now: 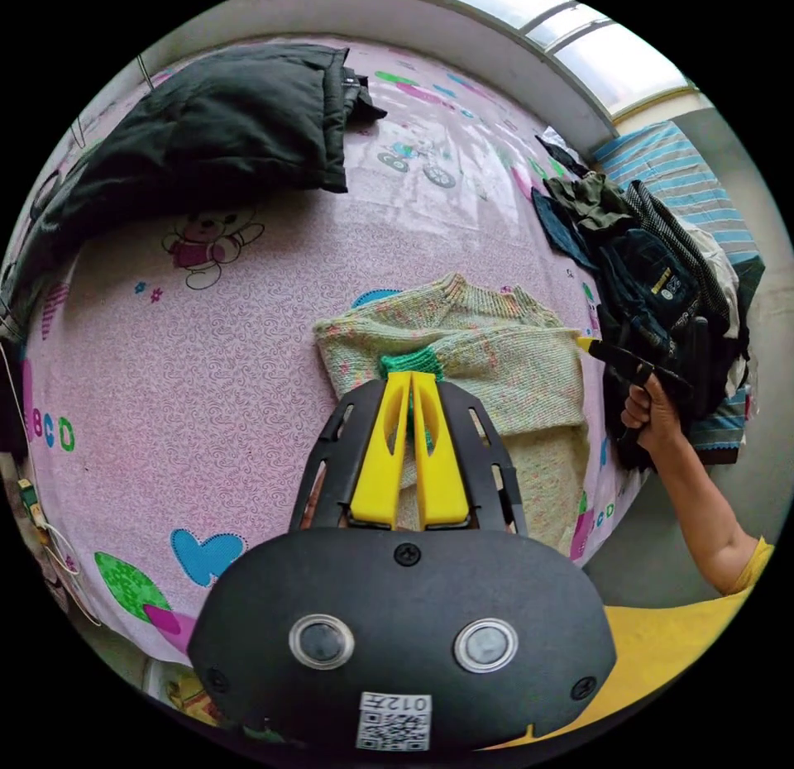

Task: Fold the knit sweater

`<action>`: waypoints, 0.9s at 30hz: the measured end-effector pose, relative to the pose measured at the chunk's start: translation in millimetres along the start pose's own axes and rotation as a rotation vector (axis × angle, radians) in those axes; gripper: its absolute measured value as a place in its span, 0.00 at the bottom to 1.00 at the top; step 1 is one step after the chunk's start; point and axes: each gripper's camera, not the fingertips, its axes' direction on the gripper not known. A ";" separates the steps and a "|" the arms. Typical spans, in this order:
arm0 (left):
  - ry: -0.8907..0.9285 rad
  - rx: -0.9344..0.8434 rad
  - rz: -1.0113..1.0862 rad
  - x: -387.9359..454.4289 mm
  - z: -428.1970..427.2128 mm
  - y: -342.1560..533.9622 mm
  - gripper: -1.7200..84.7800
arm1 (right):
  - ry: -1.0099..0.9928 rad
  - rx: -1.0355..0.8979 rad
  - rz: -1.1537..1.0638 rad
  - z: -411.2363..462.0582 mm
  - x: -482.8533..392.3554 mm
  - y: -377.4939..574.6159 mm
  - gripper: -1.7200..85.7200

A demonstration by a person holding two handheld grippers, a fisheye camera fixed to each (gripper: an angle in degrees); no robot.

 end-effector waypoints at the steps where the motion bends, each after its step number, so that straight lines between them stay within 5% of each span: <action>1: 0.011 0.001 0.032 5.8 -4.0 7.5 0.02 | -0.016 0.007 -0.021 -2.8 -3.0 7.5 0.02; 7: -0.091 -0.128 0.057 3.0 31.9 39.3 0.02 | 0.090 -0.169 -0.118 37.6 -7.3 57.8 0.02; 17: -0.092 -0.049 0.090 -6.8 10.1 87.1 0.03 | 0.140 -0.072 -0.223 30.8 -22.3 91.3 0.02; 27: -0.406 -0.023 0.150 11.8 54.4 129.6 0.08 | 0.030 -0.019 -0.348 40.1 -65.3 127.6 0.02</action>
